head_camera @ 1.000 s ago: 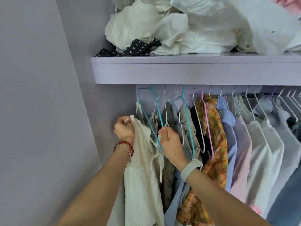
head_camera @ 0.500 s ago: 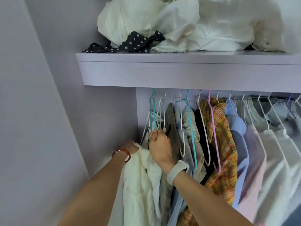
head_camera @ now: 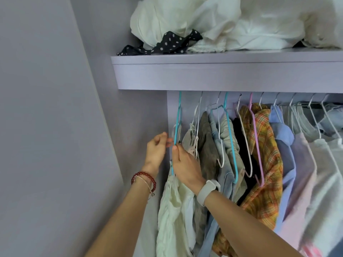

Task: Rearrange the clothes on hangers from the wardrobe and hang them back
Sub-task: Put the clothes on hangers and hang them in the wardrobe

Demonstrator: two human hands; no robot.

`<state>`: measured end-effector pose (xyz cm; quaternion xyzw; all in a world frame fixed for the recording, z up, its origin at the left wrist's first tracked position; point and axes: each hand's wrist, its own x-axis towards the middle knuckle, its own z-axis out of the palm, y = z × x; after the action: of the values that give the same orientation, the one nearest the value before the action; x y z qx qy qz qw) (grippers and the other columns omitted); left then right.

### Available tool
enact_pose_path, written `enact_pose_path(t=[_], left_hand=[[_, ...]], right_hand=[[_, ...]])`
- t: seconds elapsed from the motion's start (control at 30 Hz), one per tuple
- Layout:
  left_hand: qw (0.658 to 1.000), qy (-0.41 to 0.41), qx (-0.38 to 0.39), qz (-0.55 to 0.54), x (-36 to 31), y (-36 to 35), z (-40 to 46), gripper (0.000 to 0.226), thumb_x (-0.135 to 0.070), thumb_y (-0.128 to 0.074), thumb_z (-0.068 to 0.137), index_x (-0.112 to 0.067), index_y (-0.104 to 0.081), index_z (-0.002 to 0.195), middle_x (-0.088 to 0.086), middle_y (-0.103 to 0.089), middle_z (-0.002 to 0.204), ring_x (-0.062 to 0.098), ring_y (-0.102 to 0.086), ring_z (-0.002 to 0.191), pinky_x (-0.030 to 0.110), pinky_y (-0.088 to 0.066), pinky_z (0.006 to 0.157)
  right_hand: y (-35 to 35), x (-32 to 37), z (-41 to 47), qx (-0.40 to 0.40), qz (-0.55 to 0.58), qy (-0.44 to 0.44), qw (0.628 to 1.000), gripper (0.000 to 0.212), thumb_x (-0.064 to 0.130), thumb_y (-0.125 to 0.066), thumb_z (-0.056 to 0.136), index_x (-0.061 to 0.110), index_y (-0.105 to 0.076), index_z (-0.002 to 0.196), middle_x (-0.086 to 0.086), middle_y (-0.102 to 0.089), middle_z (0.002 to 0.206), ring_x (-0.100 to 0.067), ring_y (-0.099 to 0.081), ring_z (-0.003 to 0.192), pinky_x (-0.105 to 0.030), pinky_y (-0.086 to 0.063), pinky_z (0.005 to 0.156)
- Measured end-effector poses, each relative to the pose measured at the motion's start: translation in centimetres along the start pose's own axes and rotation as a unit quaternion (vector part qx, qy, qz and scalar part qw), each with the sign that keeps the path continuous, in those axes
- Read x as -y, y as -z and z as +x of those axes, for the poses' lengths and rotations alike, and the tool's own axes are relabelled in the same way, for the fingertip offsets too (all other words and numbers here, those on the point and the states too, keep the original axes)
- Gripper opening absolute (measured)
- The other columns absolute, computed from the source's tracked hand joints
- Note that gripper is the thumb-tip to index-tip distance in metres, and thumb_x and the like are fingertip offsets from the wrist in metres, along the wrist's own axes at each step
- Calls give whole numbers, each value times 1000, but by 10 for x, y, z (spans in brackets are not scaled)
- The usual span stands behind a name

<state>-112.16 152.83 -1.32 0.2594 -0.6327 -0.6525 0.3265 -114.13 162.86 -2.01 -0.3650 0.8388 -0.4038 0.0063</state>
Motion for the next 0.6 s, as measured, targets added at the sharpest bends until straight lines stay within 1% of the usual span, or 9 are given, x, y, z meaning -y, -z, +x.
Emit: enact_pose_path(t=[0.03, 0.1, 0.17, 0.23, 0.3, 0.37, 0.43, 0.5, 0.6], left_hand=[[999, 7, 33, 8, -7, -2, -2, 15, -20, -46, 97, -13, -56, 105, -1, -63, 83, 9, -60, 77, 12, -48, 69], [996, 10, 76, 45, -14, -8, -4, 14, -15, -49, 95, -12, -56, 107, -2, -62, 78, 5, -57, 70, 10, -47, 64], [992, 3, 78, 99, -17, -13, -5, 14, -4, -50, 92, -8, -58, 102, 1, -59, 69, 10, -53, 63, 20, -47, 65], [986, -16, 35, 159, -16, -17, -8, 22, -1, -45, 90, -1, -62, 103, 8, -58, 69, 20, -53, 63, 31, -49, 71], [978, -38, -46, 201, -15, -15, -15, 30, -3, -40, 92, -3, -60, 114, 20, -64, 86, 32, -61, 80, 39, -52, 80], [964, -60, -110, 235, -19, -8, -21, 33, 0, -36, 92, 1, -56, 118, 26, -63, 105, 40, -58, 99, 39, -46, 87], [949, -68, -131, 278, -24, 1, -22, 37, 2, -35, 92, 0, -53, 124, 25, -60, 114, 40, -53, 109, 37, -40, 92], [936, -76, -124, 321, -25, 9, -20, 39, 0, -35, 93, -3, -52, 128, 25, -59, 117, 39, -53, 111, 37, -39, 94], [909, -89, -102, 394, -27, 15, -23, 38, -3, -38, 92, -7, -50, 127, 21, -48, 123, 41, -51, 108, 43, -41, 91]], right_hand=[[0, -1, -2, -11, -25, 7, 1000, 36, 32, -21, 100, 15, -49, 115, -12, -61, 112, -33, -55, 102, -37, -41, 77], [-1, -5, -10, -45, -71, 27, 996, 38, 32, -22, 99, 12, -52, 110, -11, -60, 109, -31, -56, 100, -36, -41, 74], [-2, -9, -24, -94, -74, 52, 991, 44, 39, -22, 96, 12, -55, 104, -8, -58, 104, -28, -58, 94, -34, -42, 69], [-1, -14, -37, -146, -37, 45, 987, 48, 44, -23, 89, 13, -55, 104, -6, -53, 106, -28, -58, 89, -33, -43, 63], [4, -20, -44, -182, -18, 13, 983, 34, 33, -39, 92, 11, -52, 115, -7, -47, 117, -30, -59, 89, -36, -46, 61], [9, -25, -45, -164, -27, -7, 986, 36, 19, -45, 93, 11, -44, 128, -8, -41, 128, -31, -56, 100, -39, -49, 70], [13, -30, -45, -120, -33, -12, 992, 44, 17, -42, 94, 11, -35, 136, -7, -36, 137, -27, -47, 117, -39, -45, 87], [15, -33, -48, -79, -37, -5, 996, 48, 16, -41, 95, 11, -29, 141, -5, -32, 144, -25, -34, 128, -35, -35, 100], [19, -37, -58, -60, -45, 6, 997, 49, 15, -40, 95, 10, -28, 142, -7, -31, 147, -26, -29, 132, -30, -24, 107]])
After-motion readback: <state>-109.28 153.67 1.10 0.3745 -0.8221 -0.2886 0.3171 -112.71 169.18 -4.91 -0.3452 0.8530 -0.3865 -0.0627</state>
